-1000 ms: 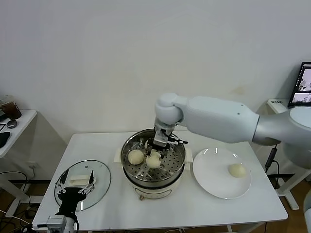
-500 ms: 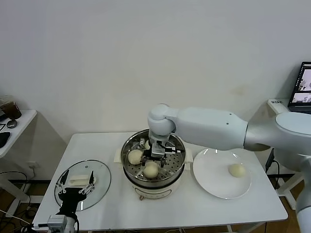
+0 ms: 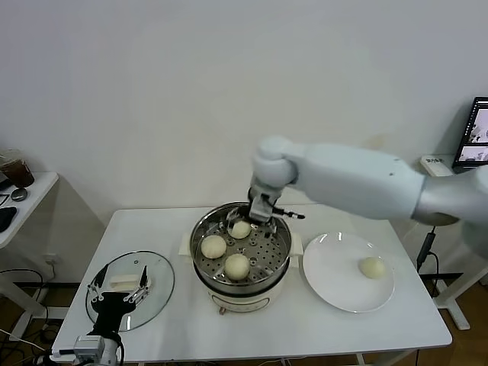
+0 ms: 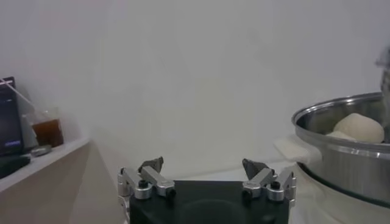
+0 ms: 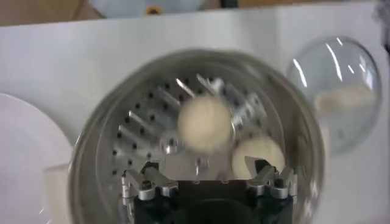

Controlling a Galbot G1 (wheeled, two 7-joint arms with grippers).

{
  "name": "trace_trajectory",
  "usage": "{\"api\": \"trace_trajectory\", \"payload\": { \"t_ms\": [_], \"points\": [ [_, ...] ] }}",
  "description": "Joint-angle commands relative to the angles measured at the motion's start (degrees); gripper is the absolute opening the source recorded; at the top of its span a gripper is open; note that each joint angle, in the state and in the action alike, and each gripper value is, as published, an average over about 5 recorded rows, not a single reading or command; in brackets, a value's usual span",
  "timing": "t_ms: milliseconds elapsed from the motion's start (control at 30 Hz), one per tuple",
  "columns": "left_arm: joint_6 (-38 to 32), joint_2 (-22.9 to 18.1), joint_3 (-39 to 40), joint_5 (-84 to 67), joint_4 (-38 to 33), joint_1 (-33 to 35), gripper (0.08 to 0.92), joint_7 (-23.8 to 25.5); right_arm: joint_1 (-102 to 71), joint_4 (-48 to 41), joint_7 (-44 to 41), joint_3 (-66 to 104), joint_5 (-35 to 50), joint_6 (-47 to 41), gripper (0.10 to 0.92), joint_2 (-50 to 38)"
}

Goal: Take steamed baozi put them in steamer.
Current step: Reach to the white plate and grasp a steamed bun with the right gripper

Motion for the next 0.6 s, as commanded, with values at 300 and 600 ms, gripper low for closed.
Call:
{"api": "trace_trajectory", "payload": {
  "t_ms": [300, 600],
  "points": [
    [0.2, 0.9, 2.1, 0.5, 0.7, -1.0, 0.823, 0.4, -22.2, 2.1, -3.2, 18.5, -3.4, -27.2, 0.823, -35.1],
    [0.2, 0.8, 2.2, 0.8, 0.9, -0.7, 0.823, 0.6, -37.2, -5.6, -1.9, 29.9, -9.8, -25.2, 0.823, -33.4]
  ]
}}
